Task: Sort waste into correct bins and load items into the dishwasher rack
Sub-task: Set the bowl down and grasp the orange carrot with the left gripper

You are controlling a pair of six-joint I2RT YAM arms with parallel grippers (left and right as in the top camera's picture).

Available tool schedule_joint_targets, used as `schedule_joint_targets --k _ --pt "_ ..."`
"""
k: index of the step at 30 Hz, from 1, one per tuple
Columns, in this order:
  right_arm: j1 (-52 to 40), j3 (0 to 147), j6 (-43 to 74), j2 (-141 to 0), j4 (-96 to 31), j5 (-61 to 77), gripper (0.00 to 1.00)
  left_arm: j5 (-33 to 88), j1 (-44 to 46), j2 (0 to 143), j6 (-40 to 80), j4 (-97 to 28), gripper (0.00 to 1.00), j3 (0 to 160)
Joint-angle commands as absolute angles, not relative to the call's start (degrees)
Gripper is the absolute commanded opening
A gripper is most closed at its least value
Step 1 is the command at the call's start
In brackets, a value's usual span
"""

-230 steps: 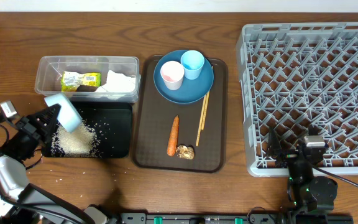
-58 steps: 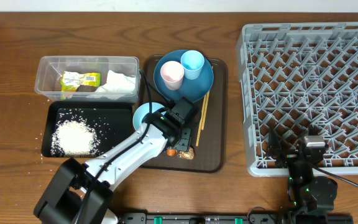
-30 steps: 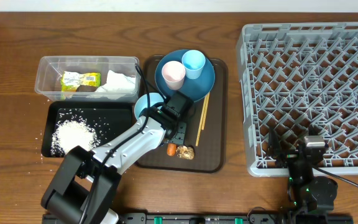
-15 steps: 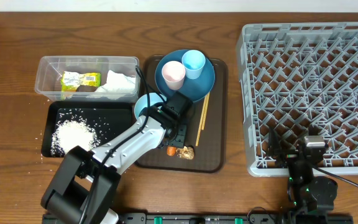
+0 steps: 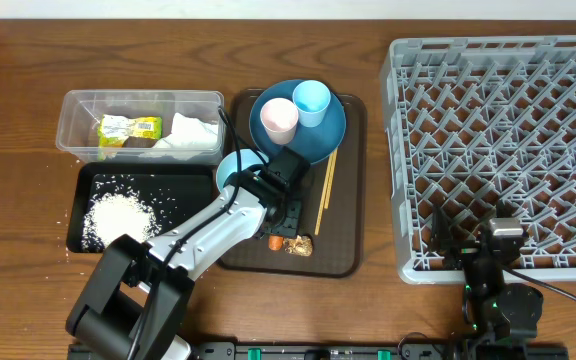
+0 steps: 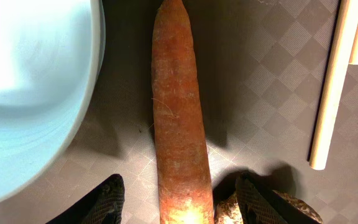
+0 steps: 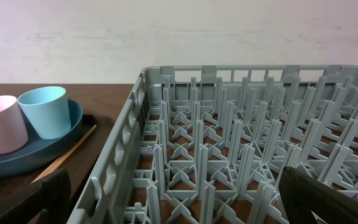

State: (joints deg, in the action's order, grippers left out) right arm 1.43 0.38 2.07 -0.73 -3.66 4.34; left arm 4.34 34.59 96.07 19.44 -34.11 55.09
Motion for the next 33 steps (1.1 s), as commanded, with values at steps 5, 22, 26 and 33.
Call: schedule_joint_targets --k 5,22,26,33 --pt "1.43 0.32 1.19 -0.60 -3.90 4.51 0.99 4.51 34.35 96.23 17.63 -34.87 0.59 56.47" --pt "1.43 0.32 1.19 -0.60 -3.90 4.51 0.99 4.34 34.35 96.25 14.57 -36.67 0.59 59.37" --pt "1.43 0.32 1.19 -0.60 -3.90 4.51 0.99 3.60 34.41 96.84 14.63 -36.60 0.59 59.35" --pt "1.43 0.32 1.19 -0.62 -3.90 4.51 0.99 3.62 34.46 103.33 14.63 -36.62 0.59 59.31"
